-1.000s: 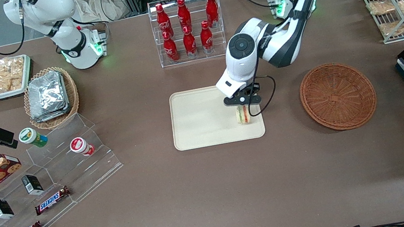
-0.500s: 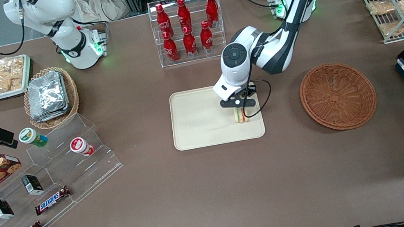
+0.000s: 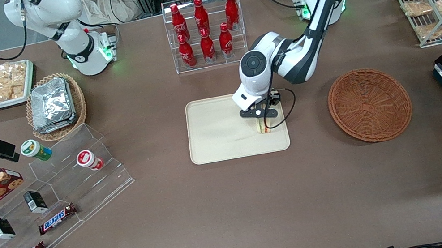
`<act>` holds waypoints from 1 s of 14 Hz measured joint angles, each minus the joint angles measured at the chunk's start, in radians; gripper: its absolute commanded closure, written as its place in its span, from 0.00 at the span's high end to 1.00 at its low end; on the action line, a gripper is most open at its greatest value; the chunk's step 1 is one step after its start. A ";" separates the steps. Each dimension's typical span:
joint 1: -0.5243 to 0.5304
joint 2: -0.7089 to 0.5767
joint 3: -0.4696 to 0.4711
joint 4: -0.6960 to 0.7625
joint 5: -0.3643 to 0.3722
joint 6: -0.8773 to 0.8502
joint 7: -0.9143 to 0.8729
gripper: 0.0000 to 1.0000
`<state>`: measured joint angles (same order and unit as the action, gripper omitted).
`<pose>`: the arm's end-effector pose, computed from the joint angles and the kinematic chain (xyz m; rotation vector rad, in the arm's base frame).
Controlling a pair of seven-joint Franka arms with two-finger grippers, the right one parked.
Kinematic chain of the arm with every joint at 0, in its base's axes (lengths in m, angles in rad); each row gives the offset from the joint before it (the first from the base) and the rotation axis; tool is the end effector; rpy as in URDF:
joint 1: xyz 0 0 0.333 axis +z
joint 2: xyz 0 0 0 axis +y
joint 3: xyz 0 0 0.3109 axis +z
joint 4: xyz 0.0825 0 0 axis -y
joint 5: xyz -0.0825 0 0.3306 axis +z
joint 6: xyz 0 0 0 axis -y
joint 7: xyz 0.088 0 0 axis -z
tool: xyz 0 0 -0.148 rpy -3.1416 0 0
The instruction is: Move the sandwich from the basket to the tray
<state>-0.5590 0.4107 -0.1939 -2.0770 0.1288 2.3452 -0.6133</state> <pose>0.3929 -0.3610 0.2177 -3.0295 0.3427 0.1482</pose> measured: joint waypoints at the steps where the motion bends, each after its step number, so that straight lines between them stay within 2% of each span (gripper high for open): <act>1: 0.000 0.000 0.001 0.003 0.000 0.000 -0.012 1.00; 4: 0.002 -0.008 0.013 0.050 -0.001 -0.034 -0.074 1.00; 6: 0.023 -0.021 0.021 0.143 -0.003 -0.153 -0.090 1.00; 10: 0.123 -0.049 0.025 0.324 -0.030 -0.326 -0.091 1.00; 14: 0.227 -0.105 0.028 0.351 -0.035 -0.362 -0.090 1.00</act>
<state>-0.3325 0.3055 -0.1661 -1.7261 0.0943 1.9833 -0.7032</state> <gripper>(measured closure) 0.000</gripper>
